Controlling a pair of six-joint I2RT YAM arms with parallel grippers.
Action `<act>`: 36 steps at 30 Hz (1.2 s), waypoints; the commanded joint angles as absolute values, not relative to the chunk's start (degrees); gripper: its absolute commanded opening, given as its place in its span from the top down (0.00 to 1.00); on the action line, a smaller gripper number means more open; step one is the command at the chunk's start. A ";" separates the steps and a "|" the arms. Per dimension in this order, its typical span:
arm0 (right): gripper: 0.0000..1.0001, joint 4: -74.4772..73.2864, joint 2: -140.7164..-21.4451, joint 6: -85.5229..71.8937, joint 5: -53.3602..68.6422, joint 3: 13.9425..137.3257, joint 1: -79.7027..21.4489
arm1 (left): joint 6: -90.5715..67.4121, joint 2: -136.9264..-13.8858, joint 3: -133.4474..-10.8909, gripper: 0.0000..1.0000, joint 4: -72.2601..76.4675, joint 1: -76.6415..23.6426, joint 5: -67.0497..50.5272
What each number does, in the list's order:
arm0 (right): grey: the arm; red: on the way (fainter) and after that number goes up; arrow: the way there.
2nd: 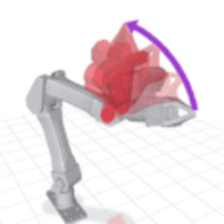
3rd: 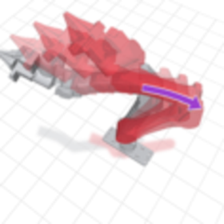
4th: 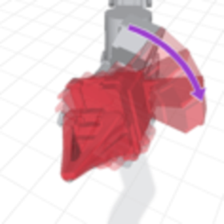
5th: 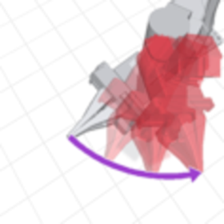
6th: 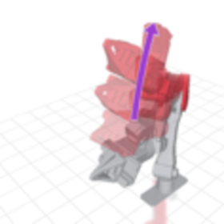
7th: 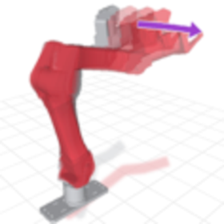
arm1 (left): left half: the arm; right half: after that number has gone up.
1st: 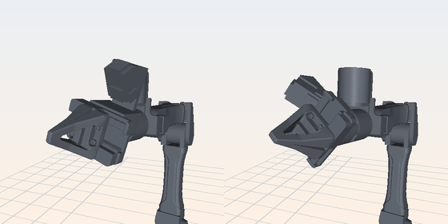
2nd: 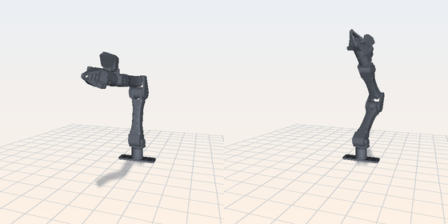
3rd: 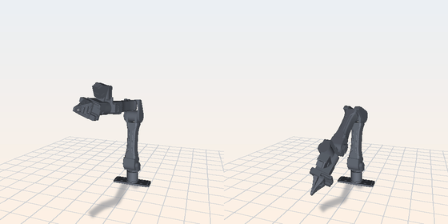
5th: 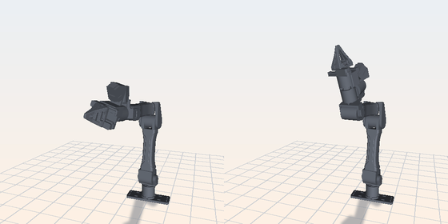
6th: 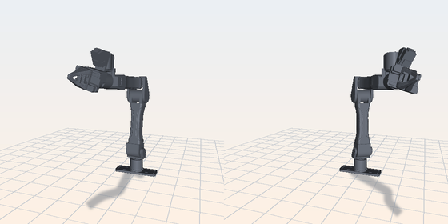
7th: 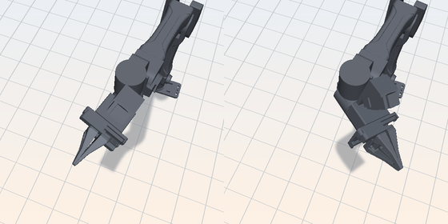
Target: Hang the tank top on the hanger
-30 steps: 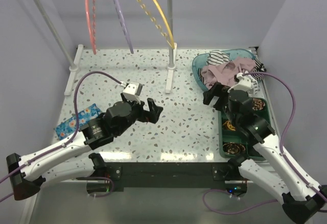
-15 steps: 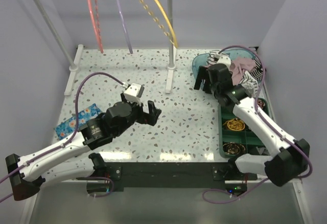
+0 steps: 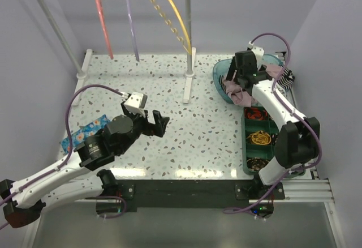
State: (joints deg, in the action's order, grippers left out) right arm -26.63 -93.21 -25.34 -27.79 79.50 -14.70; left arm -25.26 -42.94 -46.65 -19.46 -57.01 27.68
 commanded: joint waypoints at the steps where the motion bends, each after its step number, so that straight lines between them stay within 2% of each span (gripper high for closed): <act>1: 0.10 -24.53 -88.87 -25.22 -33.84 74.19 -13.63 | -23.73 -42.01 -46.50 0.00 -19.25 -56.60 29.36; 8: 0.11 -24.17 -90.17 -27.07 -31.65 72.16 -11.87 | -23.82 -41.05 -45.18 0.00 -19.51 -56.69 28.48; 11: 0.16 -20.49 -89.83 -27.60 -25.41 69.26 -9.85 | -23.56 -39.64 -43.95 0.00 -18.55 -56.69 28.04; 16: 0.23 -20.21 -91.67 -28.21 -22.42 68.55 -8.97 | -23.82 -39.64 -43.94 0.00 -18.54 -56.69 28.21; 20: 0.33 -18.73 -90.97 -29.18 -20.05 66.71 -7.39 | -24.17 -39.81 -44.21 0.00 -18.55 -56.69 27.95; 21: 0.40 -18.37 -90.62 -29.18 -19.95 66.71 -7.38 | -24.17 -39.81 -44.21 0.00 -18.54 -56.69 27.86; 22: 0.42 -18.37 -90.53 -29.27 -19.78 66.88 -7.30 | -24.34 -39.81 -44.30 0.00 -18.54 -56.69 27.77; 31: 0.45 -18.28 -92.28 -29.18 -17.23 66.97 -6.68 | -26.28 -40.78 -45.70 0.00 -19.86 -56.69 27.60; 34: 0.58 -18.19 -92.72 -29.44 -15.83 67.15 -6.59 | -26.54 -41.22 -46.23 0.00 -20.30 -56.69 27.07; 35: 0.67 -18.28 -92.55 -29.62 -15.47 67.93 -6.59 | -26.54 -41.31 -46.40 0.00 -20.30 -56.60 26.98; 36: 0.72 -19.15 -92.55 -29.71 -15.38 68.55 -6.50 | -26.54 -41.57 -46.58 0.00 -20.30 -56.60 26.90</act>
